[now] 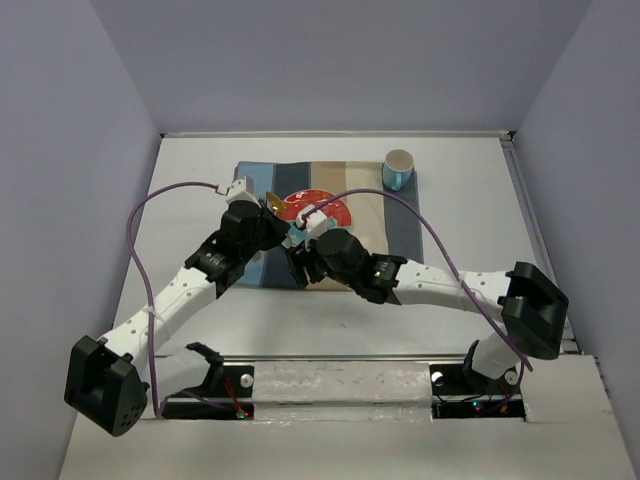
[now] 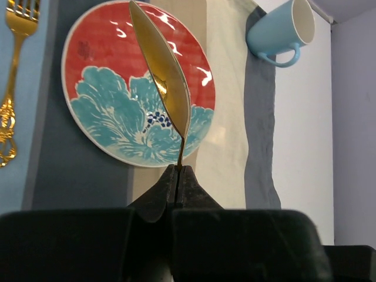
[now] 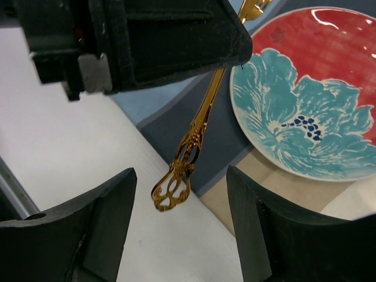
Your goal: Set the dinner table for one person
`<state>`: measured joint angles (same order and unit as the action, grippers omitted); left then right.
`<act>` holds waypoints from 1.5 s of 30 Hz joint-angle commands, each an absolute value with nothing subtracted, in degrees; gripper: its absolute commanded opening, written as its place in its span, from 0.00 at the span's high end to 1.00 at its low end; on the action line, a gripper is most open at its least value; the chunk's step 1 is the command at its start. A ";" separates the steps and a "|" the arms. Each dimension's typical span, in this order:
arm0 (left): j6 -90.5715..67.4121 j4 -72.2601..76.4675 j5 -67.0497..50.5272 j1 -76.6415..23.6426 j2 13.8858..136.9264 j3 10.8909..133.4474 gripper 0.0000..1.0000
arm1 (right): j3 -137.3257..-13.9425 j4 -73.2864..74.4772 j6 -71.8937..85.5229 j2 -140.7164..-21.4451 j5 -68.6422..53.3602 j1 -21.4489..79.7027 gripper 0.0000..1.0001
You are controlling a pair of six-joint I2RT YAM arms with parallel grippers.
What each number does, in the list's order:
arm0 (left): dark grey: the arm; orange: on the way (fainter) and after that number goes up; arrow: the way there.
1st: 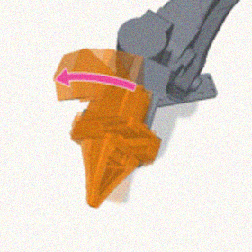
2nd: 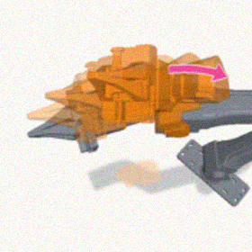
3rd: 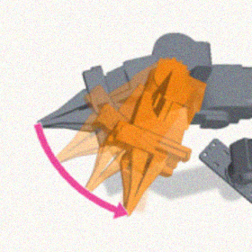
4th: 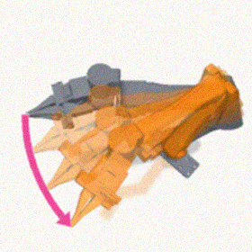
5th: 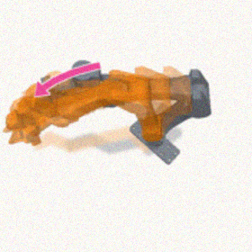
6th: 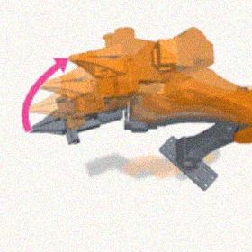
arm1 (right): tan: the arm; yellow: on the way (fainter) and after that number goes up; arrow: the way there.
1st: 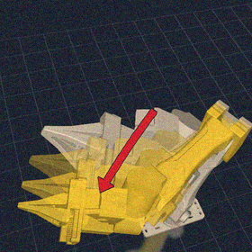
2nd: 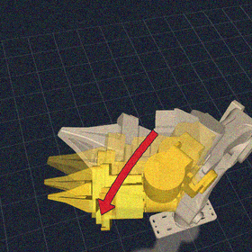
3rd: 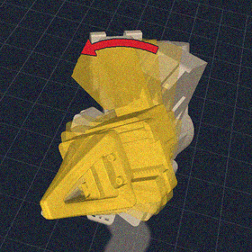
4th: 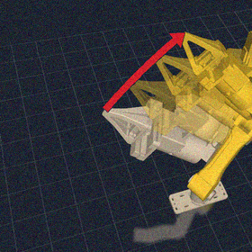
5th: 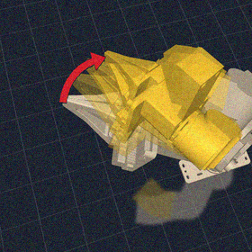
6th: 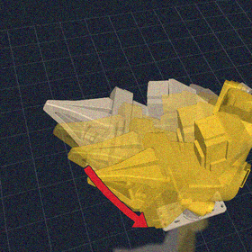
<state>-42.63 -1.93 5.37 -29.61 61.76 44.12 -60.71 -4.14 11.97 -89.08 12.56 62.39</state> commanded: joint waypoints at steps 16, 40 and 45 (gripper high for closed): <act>-49.04 6.42 6.42 -33.05 60.38 40.17 1.00 | -66.97 -2.90 11.60 -96.42 35.77 65.21 0.58; -42.19 9.67 4.30 -33.84 52.74 46.67 0.22 | -55.29 -8.25 24.87 -83.24 21.72 59.60 1.00; -36.57 7.12 5.71 -33.75 47.82 47.72 0.17 | -47.56 -13.53 31.81 -77.36 13.89 50.99 1.00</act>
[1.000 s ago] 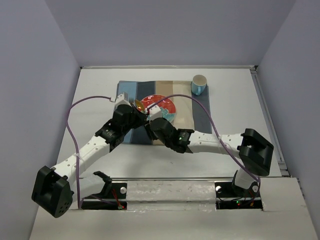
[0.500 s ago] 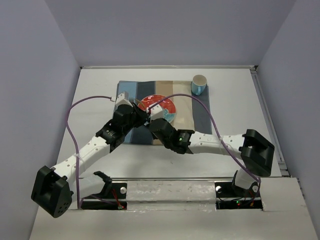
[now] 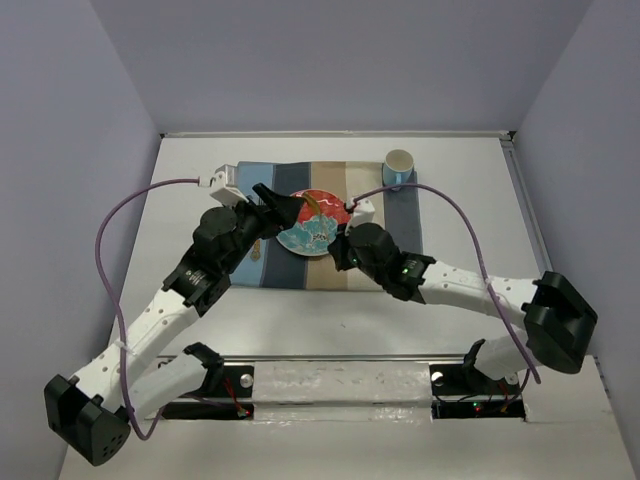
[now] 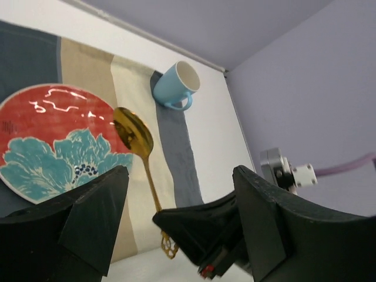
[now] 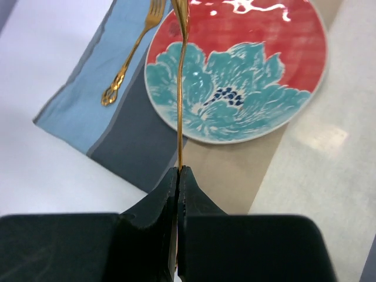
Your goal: Set the dinner table for one person
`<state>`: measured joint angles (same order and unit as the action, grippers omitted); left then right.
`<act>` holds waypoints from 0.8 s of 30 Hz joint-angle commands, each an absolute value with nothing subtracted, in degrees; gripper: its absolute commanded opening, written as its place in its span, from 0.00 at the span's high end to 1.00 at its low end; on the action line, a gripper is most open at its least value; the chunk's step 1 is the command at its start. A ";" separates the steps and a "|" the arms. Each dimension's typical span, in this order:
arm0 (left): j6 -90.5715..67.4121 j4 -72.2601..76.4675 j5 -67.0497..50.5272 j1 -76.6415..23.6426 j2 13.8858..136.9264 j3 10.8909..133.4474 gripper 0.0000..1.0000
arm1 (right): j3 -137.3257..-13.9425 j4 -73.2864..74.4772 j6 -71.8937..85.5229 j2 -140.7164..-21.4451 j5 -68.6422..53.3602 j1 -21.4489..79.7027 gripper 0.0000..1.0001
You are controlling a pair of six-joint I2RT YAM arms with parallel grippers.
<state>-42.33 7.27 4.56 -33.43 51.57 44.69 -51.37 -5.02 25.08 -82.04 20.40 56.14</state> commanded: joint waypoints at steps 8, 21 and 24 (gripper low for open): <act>-25.06 3.61 4.48 -33.75 39.82 44.65 0.01 | -39.91 -20.56 42.35 -76.99 5.64 37.10 1.00; -15.21 1.05 10.19 -33.84 31.81 39.11 0.01 | -43.33 -27.60 48.43 -90.43 -7.81 25.14 1.00; -13.89 1.14 10.28 -33.75 31.90 38.85 0.01 | -45.26 -27.86 48.43 -93.86 -8.44 25.14 1.00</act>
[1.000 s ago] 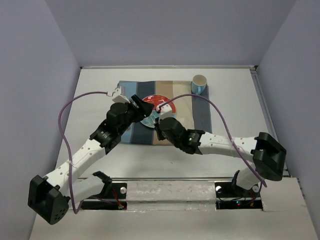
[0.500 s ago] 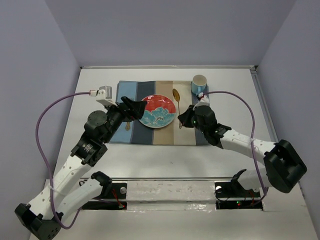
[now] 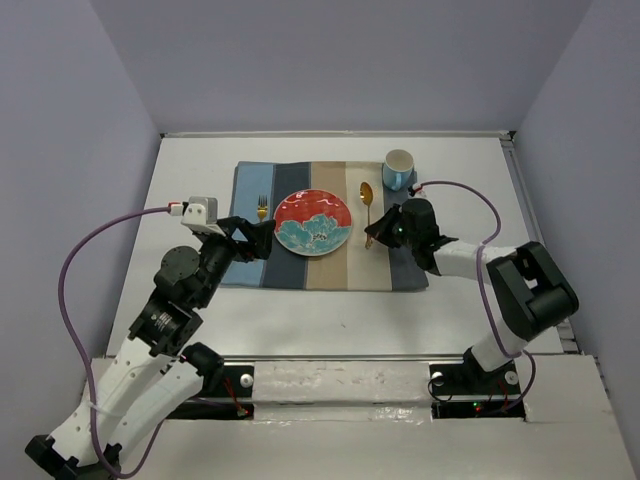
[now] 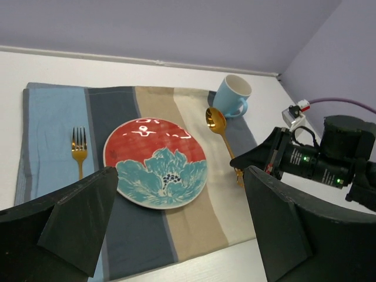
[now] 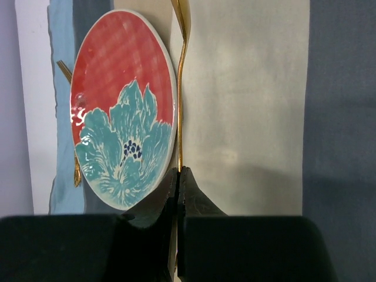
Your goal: Set the dinner table for one person
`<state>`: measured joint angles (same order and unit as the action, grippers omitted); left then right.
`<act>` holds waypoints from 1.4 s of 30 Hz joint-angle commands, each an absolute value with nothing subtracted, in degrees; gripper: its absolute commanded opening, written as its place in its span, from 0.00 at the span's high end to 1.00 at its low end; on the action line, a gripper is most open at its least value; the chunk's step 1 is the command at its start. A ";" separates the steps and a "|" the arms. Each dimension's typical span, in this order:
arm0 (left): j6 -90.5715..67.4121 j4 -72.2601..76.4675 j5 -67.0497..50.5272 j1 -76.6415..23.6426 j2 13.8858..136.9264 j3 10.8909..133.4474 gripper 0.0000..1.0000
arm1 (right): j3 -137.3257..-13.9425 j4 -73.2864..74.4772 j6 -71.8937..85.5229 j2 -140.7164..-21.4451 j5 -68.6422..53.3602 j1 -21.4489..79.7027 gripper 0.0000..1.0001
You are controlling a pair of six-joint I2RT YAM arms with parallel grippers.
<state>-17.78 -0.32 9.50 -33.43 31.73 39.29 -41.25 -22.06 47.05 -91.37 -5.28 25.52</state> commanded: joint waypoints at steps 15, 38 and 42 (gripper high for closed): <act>-13.53 1.85 6.68 -32.17 31.73 38.06 0.01 | -47.64 -30.85 51.59 -101.34 -8.17 24.61 1.00; -14.06 2.29 5.10 -30.59 33.66 37.79 0.01 | -44.47 -33.05 51.86 -103.80 -7.65 23.03 0.94; -14.24 2.29 5.01 -30.41 33.57 37.71 0.01 | -44.47 -32.52 51.86 -103.97 -7.56 23.03 0.85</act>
<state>-14.85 -0.64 5.98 -30.98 33.63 38.00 -44.71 -28.60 51.44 -103.77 -7.99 23.24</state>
